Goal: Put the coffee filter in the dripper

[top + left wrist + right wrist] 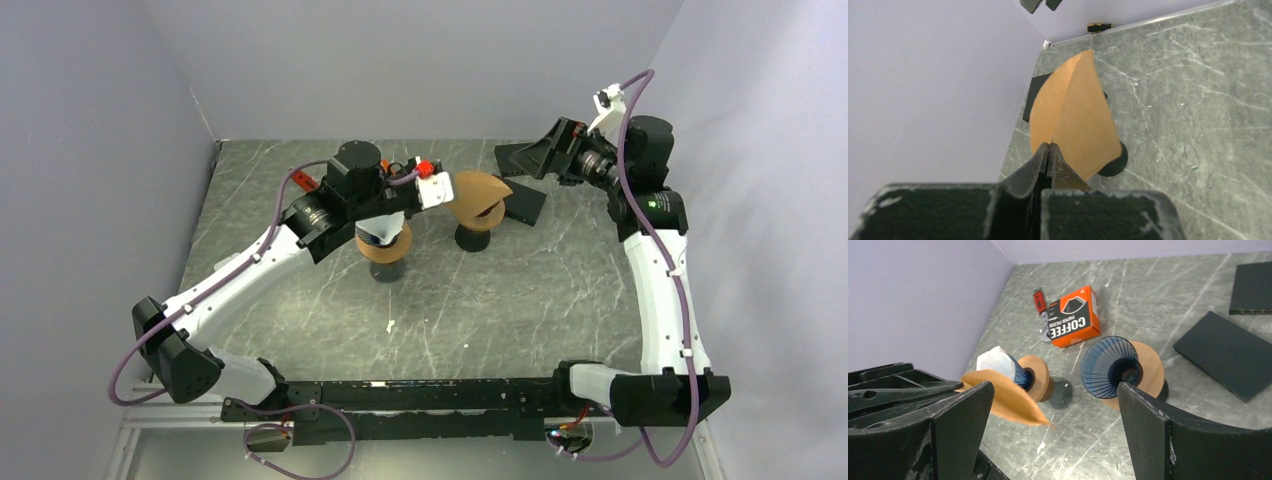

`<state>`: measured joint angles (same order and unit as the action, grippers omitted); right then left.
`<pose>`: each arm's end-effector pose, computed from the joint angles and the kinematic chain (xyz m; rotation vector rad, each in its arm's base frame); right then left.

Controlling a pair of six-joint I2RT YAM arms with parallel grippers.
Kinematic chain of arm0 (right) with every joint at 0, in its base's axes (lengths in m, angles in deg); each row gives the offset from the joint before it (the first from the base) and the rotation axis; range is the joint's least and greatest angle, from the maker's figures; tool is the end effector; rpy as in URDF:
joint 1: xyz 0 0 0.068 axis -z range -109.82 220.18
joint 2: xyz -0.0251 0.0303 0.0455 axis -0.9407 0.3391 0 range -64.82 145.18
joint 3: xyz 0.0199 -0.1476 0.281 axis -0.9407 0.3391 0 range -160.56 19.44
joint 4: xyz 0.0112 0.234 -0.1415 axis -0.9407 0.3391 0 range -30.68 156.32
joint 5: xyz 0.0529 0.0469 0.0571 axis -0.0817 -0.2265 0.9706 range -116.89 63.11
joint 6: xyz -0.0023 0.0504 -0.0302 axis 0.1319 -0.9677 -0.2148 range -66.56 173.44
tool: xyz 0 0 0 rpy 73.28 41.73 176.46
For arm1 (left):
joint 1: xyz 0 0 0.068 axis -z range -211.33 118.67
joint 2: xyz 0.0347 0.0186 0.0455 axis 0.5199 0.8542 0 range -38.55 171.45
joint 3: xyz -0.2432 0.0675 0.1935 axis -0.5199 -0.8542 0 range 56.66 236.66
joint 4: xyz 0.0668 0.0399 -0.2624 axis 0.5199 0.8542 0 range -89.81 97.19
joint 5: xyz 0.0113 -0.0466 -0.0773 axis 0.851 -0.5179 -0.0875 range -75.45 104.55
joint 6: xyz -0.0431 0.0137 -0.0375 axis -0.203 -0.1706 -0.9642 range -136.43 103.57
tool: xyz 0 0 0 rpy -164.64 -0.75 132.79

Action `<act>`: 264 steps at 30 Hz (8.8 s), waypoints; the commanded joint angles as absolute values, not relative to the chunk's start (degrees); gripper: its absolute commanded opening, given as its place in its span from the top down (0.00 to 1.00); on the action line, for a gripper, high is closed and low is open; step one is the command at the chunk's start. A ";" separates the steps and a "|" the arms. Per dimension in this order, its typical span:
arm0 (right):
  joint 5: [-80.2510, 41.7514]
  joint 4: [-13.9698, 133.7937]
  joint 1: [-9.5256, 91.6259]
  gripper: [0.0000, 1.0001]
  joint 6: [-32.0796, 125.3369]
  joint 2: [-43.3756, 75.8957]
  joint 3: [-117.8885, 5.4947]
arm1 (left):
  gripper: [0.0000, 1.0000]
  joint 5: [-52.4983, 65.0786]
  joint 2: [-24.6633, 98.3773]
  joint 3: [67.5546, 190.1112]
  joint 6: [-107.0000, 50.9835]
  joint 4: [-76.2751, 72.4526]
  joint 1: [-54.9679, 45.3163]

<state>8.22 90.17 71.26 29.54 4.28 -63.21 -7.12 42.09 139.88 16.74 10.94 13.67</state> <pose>0.2503 0.0198 0.4899 -0.0203 1.9020 0.8441 0.2272 -0.2494 0.4753 1.2929 1.1438 -0.4764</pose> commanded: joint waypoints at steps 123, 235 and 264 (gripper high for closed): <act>-25.53 84.03 51.20 0.99 44.92 17.76 -60.43 | 0.03 -8.50 73.28 170.15 -53.58 27.81 4.62; -22.07 88.69 55.51 0.45 43.49 27.38 -61.38 | 0.25 5.19 86.17 177.48 -42.62 32.66 6.64; -20.18 90.08 58.31 0.24 43.07 30.30 -60.41 | 0.20 5.32 88.46 178.88 -42.00 33.05 6.73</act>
<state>-22.16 90.30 57.75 43.27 28.56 -59.81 4.38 87.12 175.86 -42.78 33.29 6.30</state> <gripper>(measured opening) 0.767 0.806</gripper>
